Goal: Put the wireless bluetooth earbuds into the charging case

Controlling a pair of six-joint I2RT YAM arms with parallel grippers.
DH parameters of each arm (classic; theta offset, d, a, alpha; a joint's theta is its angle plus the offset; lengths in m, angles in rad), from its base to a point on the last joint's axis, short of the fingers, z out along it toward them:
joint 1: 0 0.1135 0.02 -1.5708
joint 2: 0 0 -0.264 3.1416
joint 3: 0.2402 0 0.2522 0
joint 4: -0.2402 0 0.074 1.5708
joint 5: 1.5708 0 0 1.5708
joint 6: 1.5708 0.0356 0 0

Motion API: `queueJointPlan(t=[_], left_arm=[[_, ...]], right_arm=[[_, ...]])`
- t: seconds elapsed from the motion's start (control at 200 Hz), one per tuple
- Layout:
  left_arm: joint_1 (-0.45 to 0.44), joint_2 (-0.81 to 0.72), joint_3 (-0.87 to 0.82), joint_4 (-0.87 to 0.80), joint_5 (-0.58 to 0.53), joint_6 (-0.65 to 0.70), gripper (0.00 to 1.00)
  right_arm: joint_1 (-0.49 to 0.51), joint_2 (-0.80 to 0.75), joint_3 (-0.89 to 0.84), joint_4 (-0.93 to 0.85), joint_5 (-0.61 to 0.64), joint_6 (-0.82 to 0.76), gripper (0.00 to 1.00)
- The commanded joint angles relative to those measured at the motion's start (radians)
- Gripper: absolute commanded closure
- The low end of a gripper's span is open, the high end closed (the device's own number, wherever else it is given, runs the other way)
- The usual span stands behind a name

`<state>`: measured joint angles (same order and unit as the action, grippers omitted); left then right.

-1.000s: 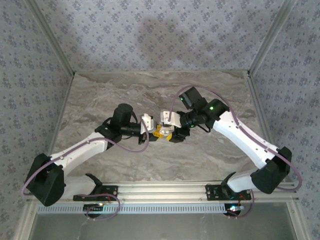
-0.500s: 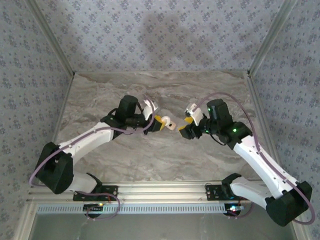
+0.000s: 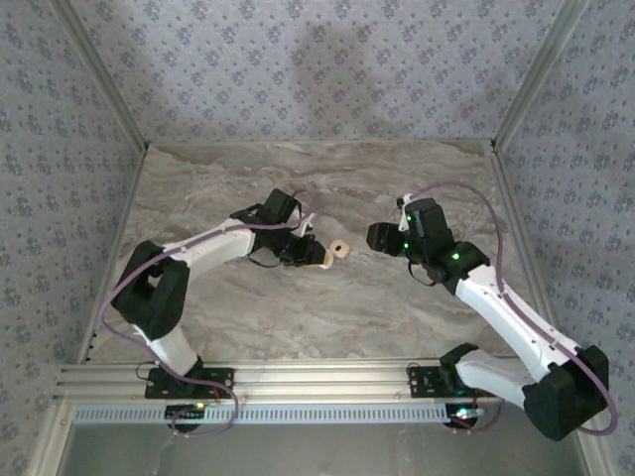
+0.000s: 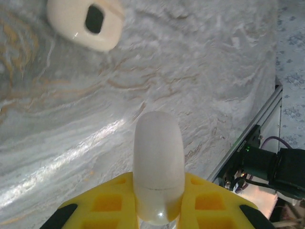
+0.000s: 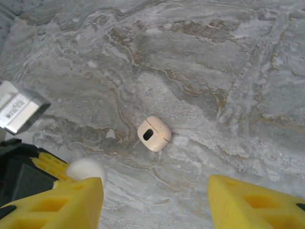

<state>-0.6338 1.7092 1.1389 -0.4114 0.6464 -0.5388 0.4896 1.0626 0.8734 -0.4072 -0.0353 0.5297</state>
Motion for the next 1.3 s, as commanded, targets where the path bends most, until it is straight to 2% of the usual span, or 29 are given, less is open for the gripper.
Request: queueJointPlan(t=[0.0, 0.35, 0.575, 0.804, 0.884, 0.989, 1.064, 1.089, 1.099, 1.209, 1.294], left_arm=[[0.006, 0.068, 0.059, -0.082, 0.050, -0.049, 0.81], [0.006, 0.182, 0.113, -0.157, 0.022, -0.026, 0.79], [0.009, 0.202, 0.119, -0.213, -0.040, 0.007, 0.69], [0.044, 0.165, 0.112, -0.285, -0.146, 0.053, 0.54], [0.070, 0.133, 0.108, -0.312, -0.186, 0.070, 0.44], [0.115, 0.060, 0.114, -0.351, -0.258, 0.096, 0.37], [0.153, -0.012, 0.125, -0.379, -0.328, 0.113, 0.19], [0.169, -0.040, 0.130, -0.387, -0.355, 0.119, 0.04], [0.175, -0.050, 0.131, -0.390, -0.366, 0.120, 0.01], [0.247, -0.191, 0.134, -0.397, -0.513, 0.156, 0.00], [0.298, -0.316, 0.102, -0.346, -0.652, 0.194, 0.00]], right_arm=[[0.006, -0.013, -0.004, -0.004, 0.057, 0.066, 0.38], [0.008, -0.035, -0.004, -0.042, 0.060, 0.067, 0.38], [0.007, -0.032, 0.024, -0.066, 0.058, 0.046, 0.39], [-0.001, -0.012, 0.046, -0.081, 0.048, 0.020, 0.38], [-0.010, -0.003, 0.053, -0.089, 0.043, -0.006, 0.37], [-0.036, 0.010, 0.053, -0.079, 0.054, -0.050, 0.34], [-0.067, 0.016, 0.047, -0.057, 0.081, -0.090, 0.31], [-0.080, 0.018, 0.044, -0.047, 0.092, -0.103, 0.29], [-0.085, 0.020, 0.042, -0.043, 0.096, -0.112, 0.28], [-0.147, 0.029, 0.007, 0.037, 0.180, -0.192, 0.11], [-0.204, 0.039, -0.039, 0.127, 0.258, -0.270, 0.04]])
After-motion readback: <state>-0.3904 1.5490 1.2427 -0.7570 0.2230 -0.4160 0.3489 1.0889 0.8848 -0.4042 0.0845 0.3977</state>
